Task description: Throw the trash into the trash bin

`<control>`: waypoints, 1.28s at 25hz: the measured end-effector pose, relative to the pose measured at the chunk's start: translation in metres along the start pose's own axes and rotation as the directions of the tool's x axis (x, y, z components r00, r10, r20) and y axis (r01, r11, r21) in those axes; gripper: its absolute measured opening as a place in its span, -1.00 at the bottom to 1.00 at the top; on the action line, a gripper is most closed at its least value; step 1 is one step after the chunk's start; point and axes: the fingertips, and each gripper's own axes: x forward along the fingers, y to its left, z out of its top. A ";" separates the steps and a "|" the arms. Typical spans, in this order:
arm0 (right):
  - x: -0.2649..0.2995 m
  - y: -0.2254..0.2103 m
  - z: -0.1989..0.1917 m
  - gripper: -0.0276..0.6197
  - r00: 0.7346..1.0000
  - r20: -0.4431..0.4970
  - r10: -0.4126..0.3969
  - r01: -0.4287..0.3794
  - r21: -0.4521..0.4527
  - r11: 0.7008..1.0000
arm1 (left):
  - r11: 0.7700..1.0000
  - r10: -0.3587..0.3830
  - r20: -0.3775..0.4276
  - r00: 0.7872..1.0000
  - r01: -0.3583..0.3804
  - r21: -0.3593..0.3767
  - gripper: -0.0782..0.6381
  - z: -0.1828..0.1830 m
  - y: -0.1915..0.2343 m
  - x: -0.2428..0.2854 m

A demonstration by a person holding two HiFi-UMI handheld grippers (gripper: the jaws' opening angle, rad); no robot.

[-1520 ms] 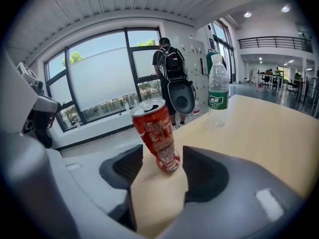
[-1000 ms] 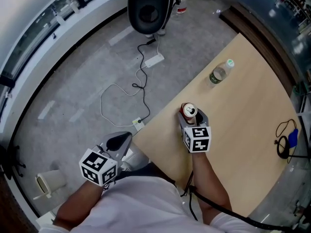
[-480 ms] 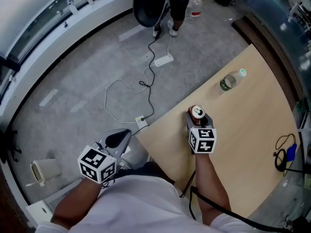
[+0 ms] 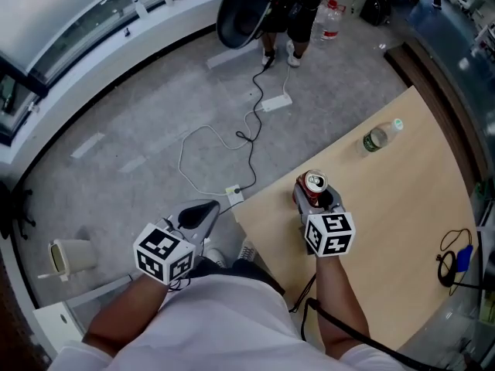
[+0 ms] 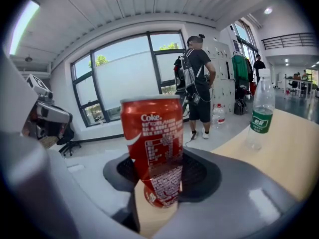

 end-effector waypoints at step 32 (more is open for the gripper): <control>0.036 0.278 0.109 -0.36 0.900 0.027 0.434 -0.419 -0.216 0.882 | 0.961 0.262 0.286 0.922 -0.221 -0.167 -0.76 0.021 0.144 -0.152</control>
